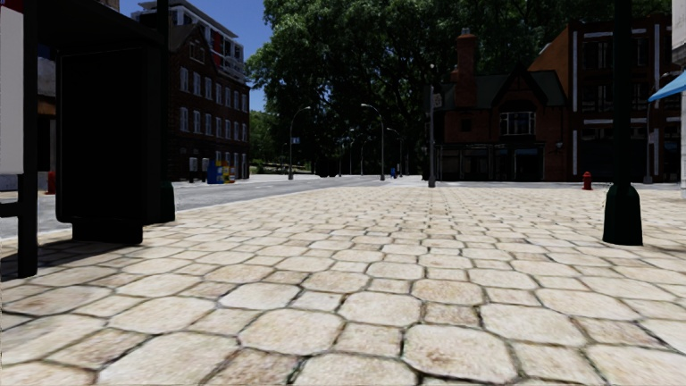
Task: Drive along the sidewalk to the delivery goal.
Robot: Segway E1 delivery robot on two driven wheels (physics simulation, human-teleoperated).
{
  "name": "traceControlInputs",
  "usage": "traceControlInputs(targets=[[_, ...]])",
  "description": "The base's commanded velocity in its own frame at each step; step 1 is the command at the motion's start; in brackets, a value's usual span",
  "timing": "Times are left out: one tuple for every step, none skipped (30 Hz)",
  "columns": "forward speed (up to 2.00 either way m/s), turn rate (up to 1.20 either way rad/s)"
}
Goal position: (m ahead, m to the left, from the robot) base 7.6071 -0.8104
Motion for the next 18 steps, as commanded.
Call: traceControlInputs(targets=[[2.0,0.0],[2.0,0.0],[2.0,0.0],[2.0,0.0],[2.0,0.0],[2.0,0.0],[2.0,0.0],[2.0,0.0],[2.0,0.0],[2.0,0.0],[2.0,0.0],[2.0,-0.12],[2.0,-0.12],[2.0,-0.19],[2.0,-0.21],[2.0,-0.21],[2.0,-0.21],[2.0,-0.21]])
